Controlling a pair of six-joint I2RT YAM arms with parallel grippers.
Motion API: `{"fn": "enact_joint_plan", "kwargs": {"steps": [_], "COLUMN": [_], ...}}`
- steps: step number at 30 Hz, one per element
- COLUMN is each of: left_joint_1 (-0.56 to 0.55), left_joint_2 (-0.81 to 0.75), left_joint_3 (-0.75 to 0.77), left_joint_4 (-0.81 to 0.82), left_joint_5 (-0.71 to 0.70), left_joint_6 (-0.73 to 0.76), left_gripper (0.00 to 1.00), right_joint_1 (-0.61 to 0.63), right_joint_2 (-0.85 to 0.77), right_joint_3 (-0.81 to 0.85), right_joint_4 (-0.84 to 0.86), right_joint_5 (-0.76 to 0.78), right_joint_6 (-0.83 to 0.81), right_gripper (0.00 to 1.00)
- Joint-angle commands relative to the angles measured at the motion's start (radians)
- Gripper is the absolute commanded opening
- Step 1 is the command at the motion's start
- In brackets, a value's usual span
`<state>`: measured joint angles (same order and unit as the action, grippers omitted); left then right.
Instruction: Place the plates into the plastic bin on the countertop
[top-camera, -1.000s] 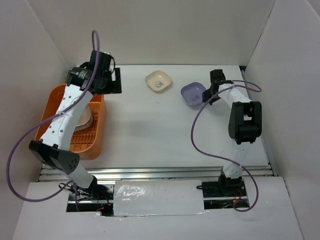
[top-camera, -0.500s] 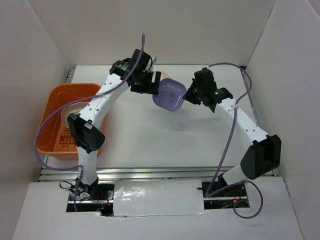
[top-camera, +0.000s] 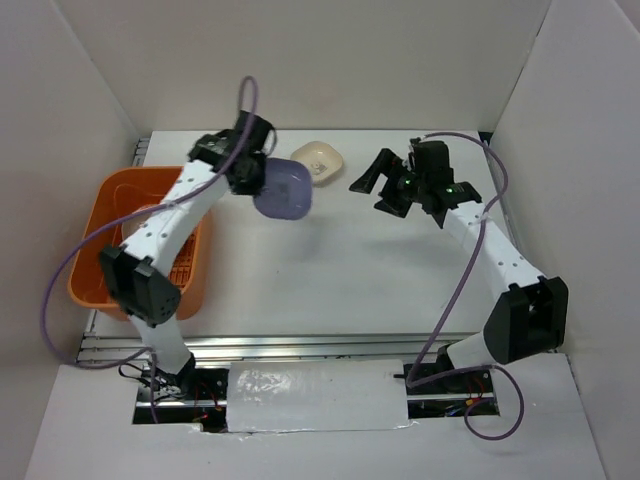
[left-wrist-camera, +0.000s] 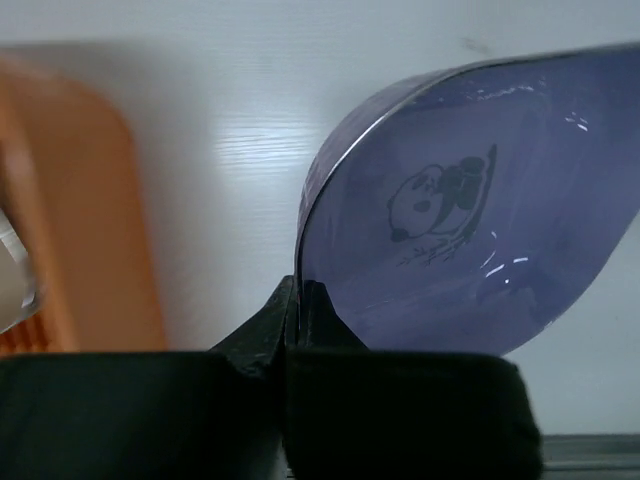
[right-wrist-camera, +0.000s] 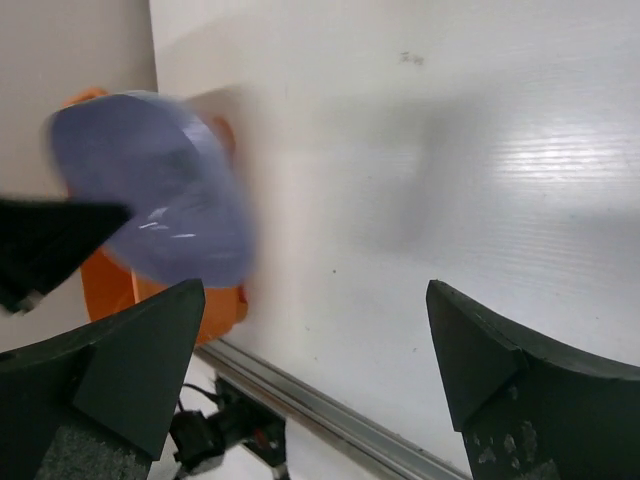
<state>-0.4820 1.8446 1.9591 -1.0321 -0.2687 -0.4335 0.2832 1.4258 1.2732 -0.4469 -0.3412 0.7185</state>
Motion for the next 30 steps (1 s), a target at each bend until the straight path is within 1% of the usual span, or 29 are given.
{"fn": "enact_joint_plan", "kwargs": {"steps": [1, 2, 3, 5, 6, 7, 8, 10, 12, 17, 20, 24, 25, 26, 27, 28, 29, 30], "left_joint_1": [0.15, 0.245, 0.296, 0.411, 0.536, 0.596, 0.688, 0.764, 0.789, 0.89, 0.924, 0.931, 0.93, 0.93, 0.928, 0.91, 0.898, 0.884], "left_joint_2": [-0.266, -0.318, -0.416, -0.493, -0.54, -0.548, -0.556, -0.548, -0.527, -0.403, -0.348, -0.321, -0.315, -0.312, -0.312, -0.318, -0.327, -0.337], "left_joint_3": [-0.076, -0.153, -0.188, -0.273, -0.294, -0.311, -0.342, -0.373, -0.417, -0.379, -0.344, -0.339, -0.345, -0.351, -0.356, -0.367, -0.37, -0.373], "left_joint_4": [-0.007, 0.016, 0.038, 0.066, 0.078, 0.078, 0.076, 0.078, 0.099, 0.124, 0.097, 0.083, 0.078, 0.069, 0.063, 0.057, 0.053, 0.056], "left_joint_5": [-0.185, -0.17, -0.156, -0.11, -0.062, -0.04, -0.018, -0.006, -0.076, 0.049, 0.078, 0.083, 0.083, 0.086, 0.077, 0.066, 0.039, 0.019], "left_joint_6": [-0.1, -0.099, -0.097, -0.056, -0.021, 0.001, 0.022, 0.067, 0.076, 0.111, 0.122, 0.128, 0.125, 0.121, 0.112, 0.108, 0.099, 0.098], "left_gripper": [0.0, 0.0, 0.0, 0.0, 0.0, 0.0, 0.0, 0.0, 0.0, 0.0, 0.0, 0.0, 0.11, 0.25, 0.38, 0.55, 0.63, 0.99], "right_joint_1": [-0.064, -0.075, -0.078, -0.073, -0.067, -0.062, -0.055, -0.035, -0.015, 0.007, 0.008, -0.013, -0.018, -0.021, -0.024, -0.027, -0.027, -0.027], "right_joint_2": [0.034, 0.05, 0.077, 0.111, 0.142, 0.159, 0.174, 0.219, 0.257, 0.332, 0.386, 0.43, 0.433, 0.439, 0.443, 0.446, 0.459, 0.467], "right_joint_3": [-0.066, -0.075, -0.089, -0.092, -0.094, -0.087, -0.08, -0.043, 0.001, 0.095, 0.171, 0.236, 0.244, 0.259, 0.27, 0.276, 0.294, 0.305], "right_joint_4": [0.074, 0.083, 0.092, 0.111, 0.131, 0.135, 0.14, 0.139, 0.137, 0.125, 0.116, 0.105, 0.108, 0.109, 0.109, 0.108, 0.111, 0.109], "right_joint_5": [-0.073, -0.085, -0.09, -0.085, -0.097, -0.101, -0.101, -0.104, -0.098, -0.099, -0.09, -0.096, -0.097, -0.097, -0.097, -0.094, -0.094, -0.091], "right_joint_6": [0.076, 0.081, 0.088, 0.094, 0.104, 0.108, 0.113, 0.114, 0.111, 0.105, 0.084, 0.09, 0.093, 0.096, 0.095, 0.098, 0.099, 0.099], "right_gripper": [1.0, 1.0, 1.0, 1.0, 1.0, 1.0, 1.0, 1.0, 1.0, 1.0, 1.0, 1.0, 1.0, 1.0, 1.0, 1.0, 1.0, 1.0]}}
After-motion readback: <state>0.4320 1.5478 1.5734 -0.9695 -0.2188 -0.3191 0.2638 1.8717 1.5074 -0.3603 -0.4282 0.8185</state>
